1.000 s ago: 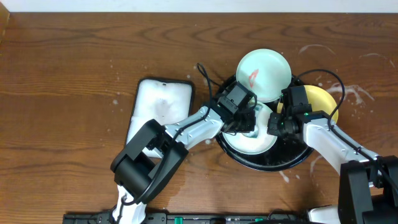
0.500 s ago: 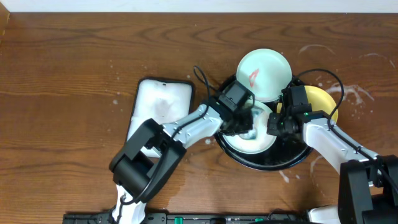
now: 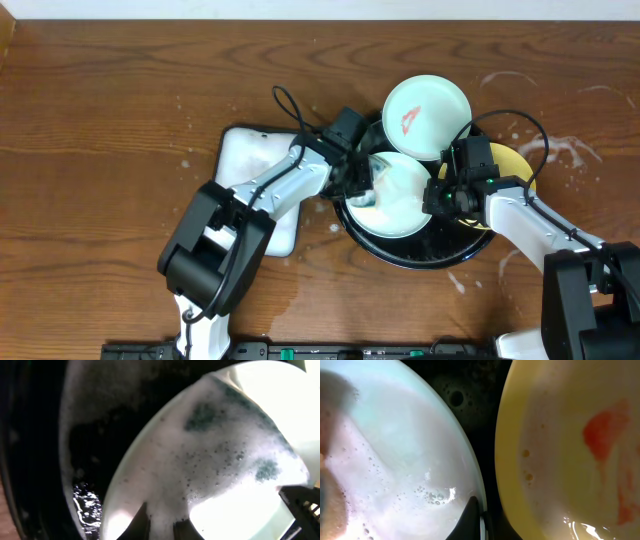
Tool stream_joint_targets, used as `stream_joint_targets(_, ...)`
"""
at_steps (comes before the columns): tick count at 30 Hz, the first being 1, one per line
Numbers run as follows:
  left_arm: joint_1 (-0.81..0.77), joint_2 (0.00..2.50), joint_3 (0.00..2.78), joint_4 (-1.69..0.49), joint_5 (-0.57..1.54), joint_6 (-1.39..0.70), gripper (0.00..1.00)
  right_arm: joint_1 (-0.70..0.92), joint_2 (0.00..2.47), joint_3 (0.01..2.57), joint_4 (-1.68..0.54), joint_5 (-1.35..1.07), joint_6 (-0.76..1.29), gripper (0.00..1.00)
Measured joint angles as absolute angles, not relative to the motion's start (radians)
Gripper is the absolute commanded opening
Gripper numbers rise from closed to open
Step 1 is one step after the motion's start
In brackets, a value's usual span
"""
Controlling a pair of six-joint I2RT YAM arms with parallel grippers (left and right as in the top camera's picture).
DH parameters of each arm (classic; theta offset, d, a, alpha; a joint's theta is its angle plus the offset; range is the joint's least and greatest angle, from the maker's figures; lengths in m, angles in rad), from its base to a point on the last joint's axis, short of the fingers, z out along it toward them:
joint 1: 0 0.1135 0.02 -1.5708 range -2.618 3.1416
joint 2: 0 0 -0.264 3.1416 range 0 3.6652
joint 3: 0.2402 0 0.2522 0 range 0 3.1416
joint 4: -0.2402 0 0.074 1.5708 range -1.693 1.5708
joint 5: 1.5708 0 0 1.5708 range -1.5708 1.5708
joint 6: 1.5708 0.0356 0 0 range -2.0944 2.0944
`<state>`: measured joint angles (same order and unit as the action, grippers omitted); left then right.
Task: Clean dirty plates on tray and stack at the side
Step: 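Scrub the pale green plate with the sponge while right gripper holds plates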
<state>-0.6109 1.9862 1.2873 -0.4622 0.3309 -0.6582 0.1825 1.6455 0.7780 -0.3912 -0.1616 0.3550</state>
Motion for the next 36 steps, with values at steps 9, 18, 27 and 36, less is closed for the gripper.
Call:
stream_joint_targets(9,-0.72,1.998,1.285,-0.351,0.382,-0.701,0.08,0.183,1.645,0.778,-0.391,-0.162,0.355,0.01)
stream_joint_targets(18,-0.744,2.003,1.283,-0.278,0.425,-0.704,0.08,0.183,1.646,0.778,-0.391,-0.162,0.355,0.01)
stream_joint_targets(27,-0.636,2.003,1.283,-0.251,0.323,-0.606,0.08,0.183,1.647,0.778,-0.387,-0.171,0.355,0.01)
stream_joint_targets(36,-0.636,2.003,1.283,-0.254,0.298,-0.549,0.08,0.184,1.649,0.778,-0.384,-0.185,0.354,0.01)
